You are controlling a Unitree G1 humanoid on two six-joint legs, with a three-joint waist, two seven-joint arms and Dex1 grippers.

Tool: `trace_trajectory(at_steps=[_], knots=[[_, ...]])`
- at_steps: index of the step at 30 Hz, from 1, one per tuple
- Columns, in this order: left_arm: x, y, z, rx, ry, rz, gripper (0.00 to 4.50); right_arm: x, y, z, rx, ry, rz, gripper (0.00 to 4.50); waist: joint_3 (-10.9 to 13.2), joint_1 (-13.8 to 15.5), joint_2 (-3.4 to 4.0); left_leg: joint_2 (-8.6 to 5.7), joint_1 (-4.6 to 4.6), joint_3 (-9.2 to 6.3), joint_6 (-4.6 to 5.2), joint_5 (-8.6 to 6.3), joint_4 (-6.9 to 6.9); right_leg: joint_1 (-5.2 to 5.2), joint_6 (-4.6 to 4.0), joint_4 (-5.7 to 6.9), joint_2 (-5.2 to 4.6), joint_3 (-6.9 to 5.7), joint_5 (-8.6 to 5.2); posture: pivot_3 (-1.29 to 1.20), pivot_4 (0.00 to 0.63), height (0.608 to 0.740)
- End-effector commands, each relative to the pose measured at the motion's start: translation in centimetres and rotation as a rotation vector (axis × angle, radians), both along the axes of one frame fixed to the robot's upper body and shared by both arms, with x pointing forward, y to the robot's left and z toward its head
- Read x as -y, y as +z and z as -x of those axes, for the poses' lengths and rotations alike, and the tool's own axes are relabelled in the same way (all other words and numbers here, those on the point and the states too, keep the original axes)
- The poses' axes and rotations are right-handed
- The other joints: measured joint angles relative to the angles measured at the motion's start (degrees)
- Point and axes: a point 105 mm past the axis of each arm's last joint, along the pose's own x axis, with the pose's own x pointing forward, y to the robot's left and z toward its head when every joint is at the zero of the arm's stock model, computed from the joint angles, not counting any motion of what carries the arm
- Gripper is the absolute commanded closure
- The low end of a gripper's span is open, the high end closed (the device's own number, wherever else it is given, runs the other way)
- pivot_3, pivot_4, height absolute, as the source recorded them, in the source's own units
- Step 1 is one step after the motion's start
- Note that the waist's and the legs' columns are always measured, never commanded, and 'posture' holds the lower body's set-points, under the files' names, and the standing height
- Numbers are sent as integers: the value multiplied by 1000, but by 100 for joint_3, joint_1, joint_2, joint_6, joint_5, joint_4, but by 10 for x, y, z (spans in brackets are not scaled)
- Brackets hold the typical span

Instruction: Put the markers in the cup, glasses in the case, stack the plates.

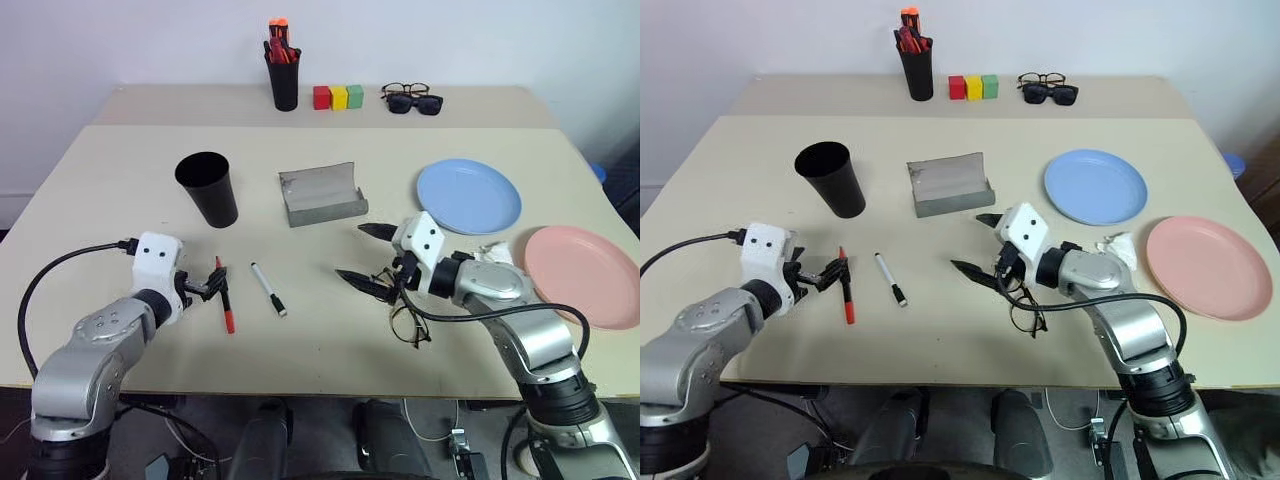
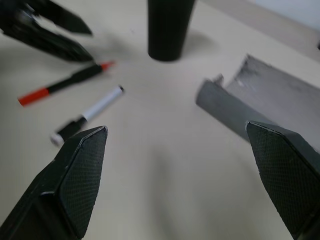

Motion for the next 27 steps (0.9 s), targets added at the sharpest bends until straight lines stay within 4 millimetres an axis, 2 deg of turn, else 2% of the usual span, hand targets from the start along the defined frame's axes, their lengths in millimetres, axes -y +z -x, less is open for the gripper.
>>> trace_trajectory(at_steps=[1, 5, 8, 9, 11, 12, 18, 19, 21, 24, 26, 27], knots=[[5, 3, 3, -73, 26, 24, 64, -11, 12, 8, 35, 40, -25, 0, 0, 0, -1, -1, 0, 0, 0, 0, 0, 0, 1, 0, 0, 0, 0, 0, 150, 740], [13, 4, 1, -129, 37, 81, 64, -20, 13, 14, 22, 85, -28, 0, 1, -12, -2, -1, 1, -1, 0, 0, 3, -1, 1, 5, 1, 0, 1, 0, 150, 740], [20, -3, 1, -193, 46, 101, 64, -23, 12, 16, 16, 111, -27, 0, 0, -15, -2, -1, 2, -1, 0, 0, 3, -1, 2, 7, 1, 0, 1, 0, 150, 740], [20, -5, 2, -209, 58, 104, 292, -24, 11, 16, 16, 112, -27, 0, 0, -16, -2, -1, 2, -1, 0, 0, 3, 0, 2, 7, 1, 0, 1, 0, 150, 740], [17, -9, 2, -228, 90, 95, 819, -27, 11, 16, 15, 120, -32, 0, 0, -14, -2, -1, 2, -1, -1, 0, 3, 0, 2, 7, 0, 0, 1, 0, 150, 740], [15, -10, 2, -231, 103, 92, 1247, -28, 11, 16, 15, 124, -35, 0, 0, -17, -2, -1, 2, -1, -1, 0, 3, 0, 2, 7, 0, 0, 1, 0, 150, 740], [5, -12, -1, -232, 177, 75, 4199, -32, 10, 18, 10, 138, -43, 0, -1, 2, -2, -2, 3, -1, -2, 0, 3, 1, 2, 6, -1, 2, 1, 0, 150, 740], [-2, -6, -6, -191, 208, 65, 4445, -32, 10, 18, 11, 136, -43, 0, -1, 4, -2, -2, 4, -1, -2, 0, 3, 1, 2, 6, -1, 2, 1, 0, 150, 740], [-11, 2, -11, -139, 241, 53, 4445, -32, 10, 17, 13, 135, -43, 0, -1, -4, -2, -2, 5, -1, -2, 0, 4, 1, 2, 7, 0, 2, 1, 0, 150, 740], [-36, 59, -29, 217, 314, 13, 4445, -31, 10, 17, 15, 129, -44, 0, 3, -16, -9, -1, 5, -1, -2, 0, 3, -2, 1, 8, 1, 2, 1, 0, 150, 740], [-41, 91, -31, 415, 301, 16, 4445, -32, 10, 17, 14, 128, -45, 0, 5, 3, -11, 0, 1, -1, -4, 1, 2, -7, 0, 8, 1, 2, 1, 0, 150, 740], [-36, 115, -28, 549, 236, 35, 4445, -32, 10, 17, 15, 130, -45, 0, 5, 15, -11, 0, 0, -1, -5, 1, 2, -7, 0, 6, -1, 3, 1, 0, 150, 740]])
